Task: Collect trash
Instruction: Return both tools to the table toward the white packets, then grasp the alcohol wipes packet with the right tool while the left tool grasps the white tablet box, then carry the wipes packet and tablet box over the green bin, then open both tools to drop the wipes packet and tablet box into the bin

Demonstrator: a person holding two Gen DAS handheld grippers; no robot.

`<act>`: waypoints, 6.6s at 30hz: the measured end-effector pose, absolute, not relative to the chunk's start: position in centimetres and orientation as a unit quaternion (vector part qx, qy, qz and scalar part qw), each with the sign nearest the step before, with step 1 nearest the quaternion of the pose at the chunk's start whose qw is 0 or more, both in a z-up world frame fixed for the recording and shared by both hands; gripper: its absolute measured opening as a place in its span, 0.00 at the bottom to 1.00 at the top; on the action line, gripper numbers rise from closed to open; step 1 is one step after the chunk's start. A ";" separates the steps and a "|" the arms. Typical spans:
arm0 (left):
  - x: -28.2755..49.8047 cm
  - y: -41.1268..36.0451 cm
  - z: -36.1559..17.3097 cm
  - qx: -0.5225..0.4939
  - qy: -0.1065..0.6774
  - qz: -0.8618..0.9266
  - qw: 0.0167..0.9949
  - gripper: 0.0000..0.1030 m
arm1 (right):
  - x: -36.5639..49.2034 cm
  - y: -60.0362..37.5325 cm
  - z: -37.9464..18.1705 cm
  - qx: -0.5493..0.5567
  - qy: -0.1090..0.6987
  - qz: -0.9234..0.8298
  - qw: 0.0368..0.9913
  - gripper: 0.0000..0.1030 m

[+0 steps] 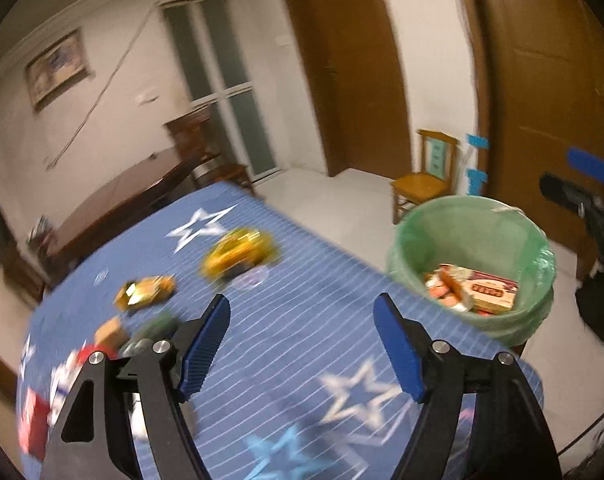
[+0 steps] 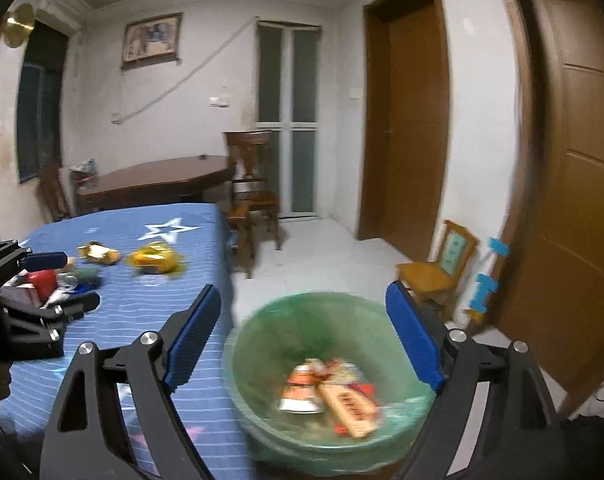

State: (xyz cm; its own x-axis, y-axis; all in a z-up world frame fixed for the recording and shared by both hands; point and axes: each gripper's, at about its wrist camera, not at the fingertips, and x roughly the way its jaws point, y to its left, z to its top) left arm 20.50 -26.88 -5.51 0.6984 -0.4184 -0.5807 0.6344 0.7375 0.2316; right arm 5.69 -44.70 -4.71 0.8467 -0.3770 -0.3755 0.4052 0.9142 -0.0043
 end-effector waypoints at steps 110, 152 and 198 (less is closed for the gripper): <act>20.9 -15.5 -0.6 0.164 0.291 -0.285 0.898 0.57 | 10.0 -34.9 -1.9 0.053 0.296 -0.018 0.954 0.43; 21.4 -43.6 -4.5 0.242 0.288 -0.360 0.854 0.58 | 7.0 -54.1 -3.2 0.139 0.354 -0.195 0.904 0.44; 23.5 -45.5 -6.6 0.246 0.326 -0.394 0.823 0.66 | 8.0 -55.3 -5.1 0.153 0.371 -0.216 0.890 0.61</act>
